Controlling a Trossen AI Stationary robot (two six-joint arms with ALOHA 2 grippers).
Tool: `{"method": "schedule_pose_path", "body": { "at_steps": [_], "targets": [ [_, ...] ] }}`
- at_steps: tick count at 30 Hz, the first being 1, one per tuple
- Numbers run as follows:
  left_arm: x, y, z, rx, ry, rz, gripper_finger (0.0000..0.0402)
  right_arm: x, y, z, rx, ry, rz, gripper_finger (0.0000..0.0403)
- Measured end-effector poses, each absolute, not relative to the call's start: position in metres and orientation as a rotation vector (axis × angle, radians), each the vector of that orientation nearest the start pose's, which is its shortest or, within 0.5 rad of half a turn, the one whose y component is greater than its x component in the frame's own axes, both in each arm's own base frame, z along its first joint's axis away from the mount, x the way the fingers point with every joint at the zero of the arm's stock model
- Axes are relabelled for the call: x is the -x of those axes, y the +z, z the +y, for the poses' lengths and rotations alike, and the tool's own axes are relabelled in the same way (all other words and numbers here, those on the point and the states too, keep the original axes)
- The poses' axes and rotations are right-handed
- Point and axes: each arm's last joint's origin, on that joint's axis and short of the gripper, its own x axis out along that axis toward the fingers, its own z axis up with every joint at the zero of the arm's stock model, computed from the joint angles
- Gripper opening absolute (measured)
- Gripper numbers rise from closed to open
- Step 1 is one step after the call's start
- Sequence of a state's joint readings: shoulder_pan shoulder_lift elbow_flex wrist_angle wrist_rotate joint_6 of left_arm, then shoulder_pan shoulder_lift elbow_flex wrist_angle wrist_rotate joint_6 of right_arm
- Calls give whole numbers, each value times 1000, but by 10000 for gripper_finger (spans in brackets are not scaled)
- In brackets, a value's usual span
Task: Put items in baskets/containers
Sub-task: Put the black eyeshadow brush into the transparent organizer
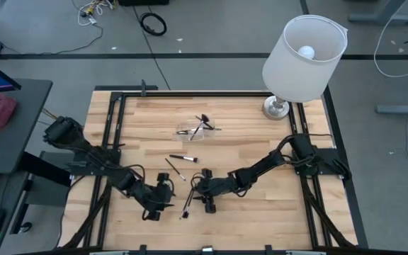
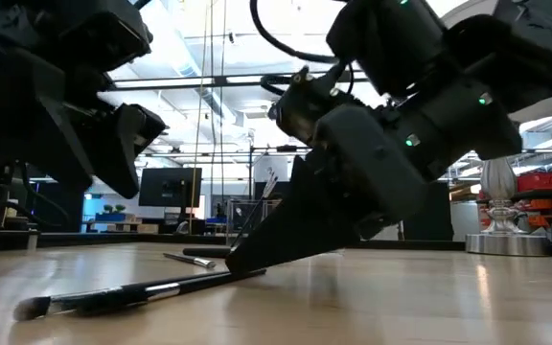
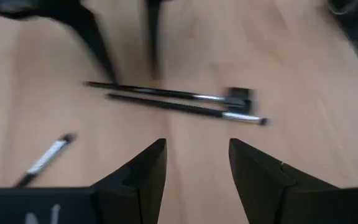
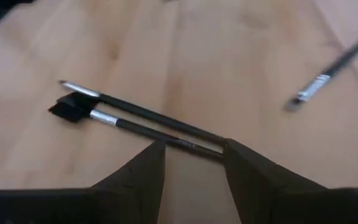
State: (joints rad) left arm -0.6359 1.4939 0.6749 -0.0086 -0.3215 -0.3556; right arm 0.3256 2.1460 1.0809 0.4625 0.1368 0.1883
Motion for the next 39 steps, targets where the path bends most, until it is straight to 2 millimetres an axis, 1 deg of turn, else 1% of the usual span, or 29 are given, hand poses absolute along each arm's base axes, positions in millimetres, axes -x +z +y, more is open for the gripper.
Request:
{"method": "schedule_pose_path", "body": {
  "at_steps": [3,6,9,12,15,20,24,27,30,33,36,39],
  "targets": [
    [-232,150,-159,-26,-191,776,178,-396,85,121,-44,82,607,169],
    [-238,140,-163,-54,-204,766,176,-398,85,114,-10,68,597,169],
    [-240,126,-163,-93,-192,801,170,-400,85,106,17,67,593,169],
    [-242,119,-161,-108,-171,823,160,-401,84,102,19,58,601,169],
    [-242,116,-161,-119,-152,822,147,-401,84,100,28,54,603,169],
    [-245,117,-159,-110,-129,805,130,-401,83,99,78,66,610,169],
    [-252,118,-157,-56,-112,760,123,-401,86,98,86,68,606,169],
    [-256,115,-157,-65,-122,742,121,-399,94,100,74,72,598,169],
    [-258,112,-157,-118,-141,730,121,-398,113,106,50,82,545,169],
    [-258,112,-157,-221,-157,710,121,-395,123,115,50,107,523,169],
    [-258,114,-157,-386,-213,696,121,-392,131,125,43,158,504,169],
    [-261,117,-157,-486,-262,683,122,-389,134,135,0,211,505,169]
  ]
}}
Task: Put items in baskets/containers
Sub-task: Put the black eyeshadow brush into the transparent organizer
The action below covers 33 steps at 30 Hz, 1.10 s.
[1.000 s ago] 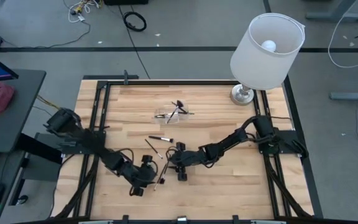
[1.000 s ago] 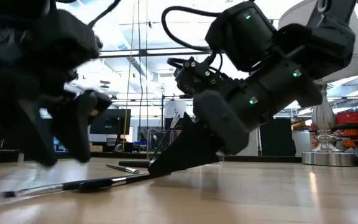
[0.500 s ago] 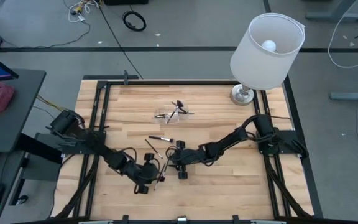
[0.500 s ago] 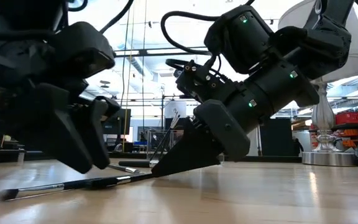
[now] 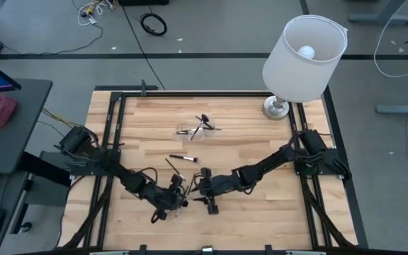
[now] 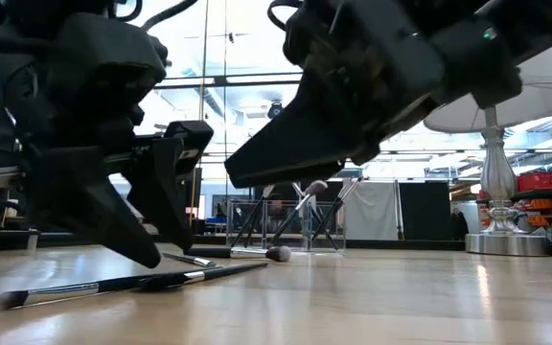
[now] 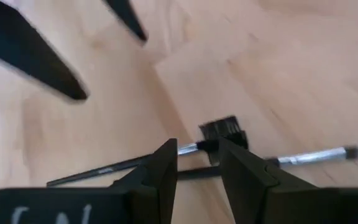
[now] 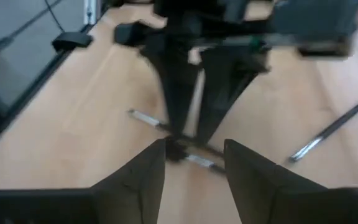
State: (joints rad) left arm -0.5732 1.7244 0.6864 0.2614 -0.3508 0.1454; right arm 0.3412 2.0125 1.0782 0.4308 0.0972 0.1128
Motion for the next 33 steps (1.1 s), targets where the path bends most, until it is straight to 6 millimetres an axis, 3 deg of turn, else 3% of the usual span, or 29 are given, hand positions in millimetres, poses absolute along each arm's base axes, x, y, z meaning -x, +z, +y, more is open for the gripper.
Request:
{"method": "schedule_pose_path", "body": {
  "at_steps": [9,15,18,22,25,33],
  "targets": [
    [-272,130,-153,-449,-443,887,122,-382,135,153,-104,230,507,168],
    [-286,148,-156,-297,-264,884,122,-384,139,154,-116,235,463,168],
    [-288,155,-158,-391,-200,908,122,-384,139,154,-115,235,463,168],
    [-282,155,-164,-573,-368,927,122,-384,138,154,-113,234,474,168],
    [-280,152,-164,-512,-470,960,122,-383,138,156,-133,234,474,168],
    [-289,147,-155,-467,-440,963,122,-383,140,158,-180,231,465,168]
  ]
}}
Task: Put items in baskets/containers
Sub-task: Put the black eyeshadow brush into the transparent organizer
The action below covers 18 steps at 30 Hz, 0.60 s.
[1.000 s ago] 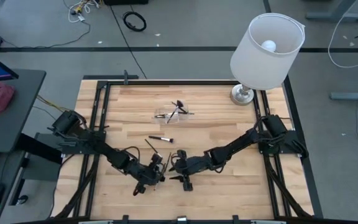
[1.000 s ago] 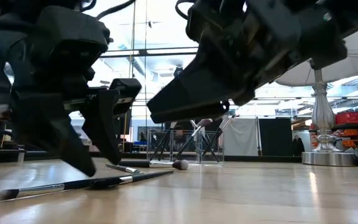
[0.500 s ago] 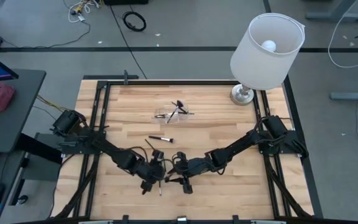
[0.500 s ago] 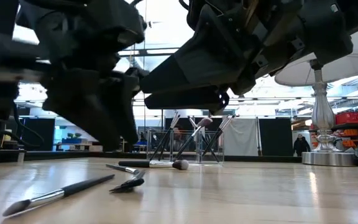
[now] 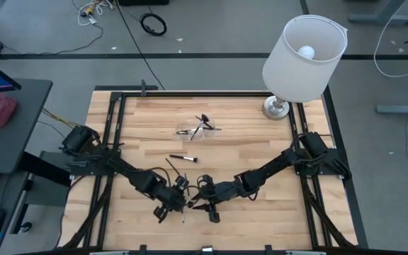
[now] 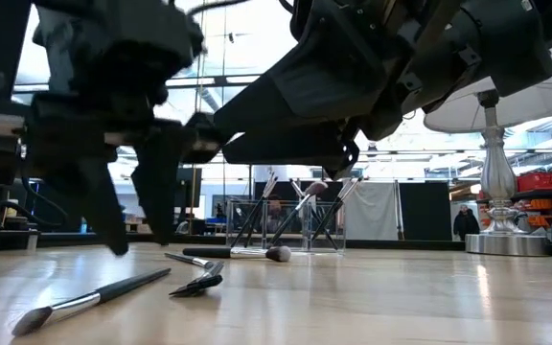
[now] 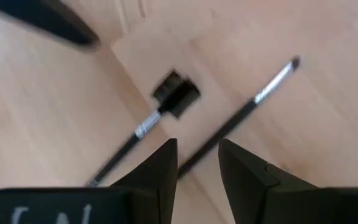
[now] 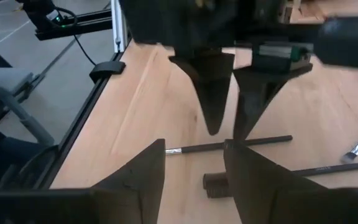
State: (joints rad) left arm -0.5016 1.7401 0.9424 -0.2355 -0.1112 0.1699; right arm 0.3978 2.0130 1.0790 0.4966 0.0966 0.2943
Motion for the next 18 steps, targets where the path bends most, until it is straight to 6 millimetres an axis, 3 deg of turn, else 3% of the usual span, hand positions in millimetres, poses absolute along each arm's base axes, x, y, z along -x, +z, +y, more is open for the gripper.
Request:
{"method": "schedule_pose_path", "body": {
  "at_steps": [6,11,18],
  "targets": [
    [-292,129,-155,-482,-519,1015,122,-383,140,158,-192,228,468,168],
    [-295,123,-150,-436,-467,1051,114,-383,140,158,-191,227,469,168],
    [-298,121,-141,-187,-384,1126,49,-383,140,158,-191,226,469,168]
  ]
}}
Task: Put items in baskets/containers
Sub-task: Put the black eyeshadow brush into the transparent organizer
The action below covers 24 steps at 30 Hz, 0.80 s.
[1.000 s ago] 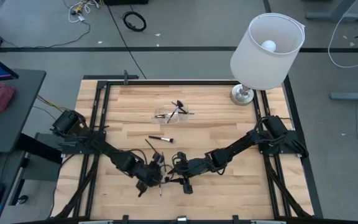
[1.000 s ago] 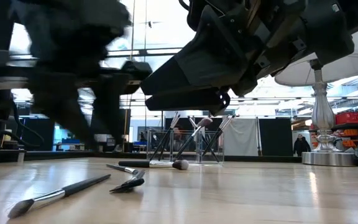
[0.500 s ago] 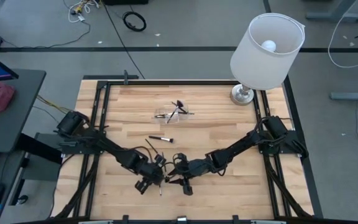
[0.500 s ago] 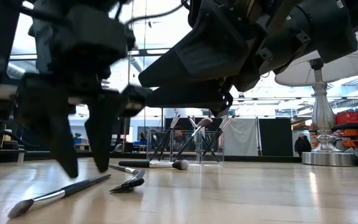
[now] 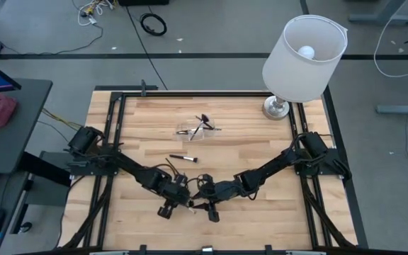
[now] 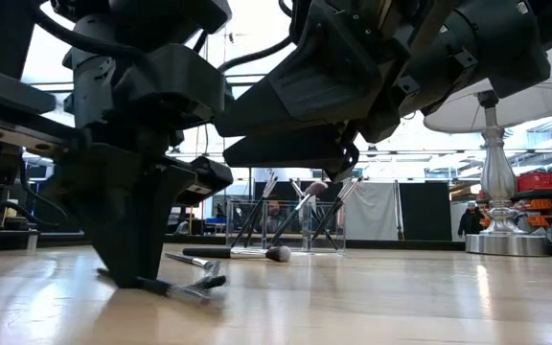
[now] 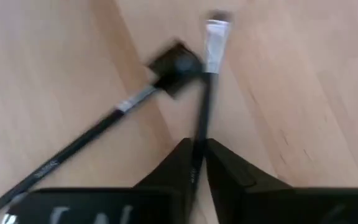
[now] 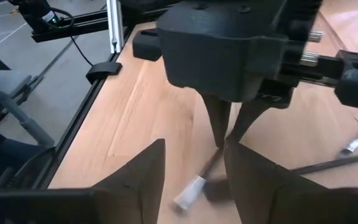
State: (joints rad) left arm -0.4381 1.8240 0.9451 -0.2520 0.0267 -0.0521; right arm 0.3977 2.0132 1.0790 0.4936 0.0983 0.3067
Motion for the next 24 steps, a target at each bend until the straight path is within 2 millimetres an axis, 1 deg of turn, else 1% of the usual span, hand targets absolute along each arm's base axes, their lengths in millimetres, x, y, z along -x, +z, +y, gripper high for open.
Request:
{"method": "schedule_pose_path", "body": {
  "at_steps": [3,6,11,14,19,21,24],
  "targets": [
    [-298,121,-140,-172,-350,1128,21,-383,139,158,-209,195,472,168],
    [-298,121,-140,-154,-297,1130,9,-381,132,160,-196,149,503,168],
    [-298,120,-140,-78,-206,1129,21,-370,118,171,-97,84,592,168],
    [-300,121,-141,-41,-162,1109,24,-365,116,176,-72,56,606,168],
    [-308,123,-141,38,-108,1015,17,-365,115,177,-71,46,608,168],
    [-311,124,-142,41,-110,978,16,-365,110,177,-69,42,619,168],
    [-314,123,-142,41,-95,953,17,-365,97,177,-54,35,652,168]
  ]
}}
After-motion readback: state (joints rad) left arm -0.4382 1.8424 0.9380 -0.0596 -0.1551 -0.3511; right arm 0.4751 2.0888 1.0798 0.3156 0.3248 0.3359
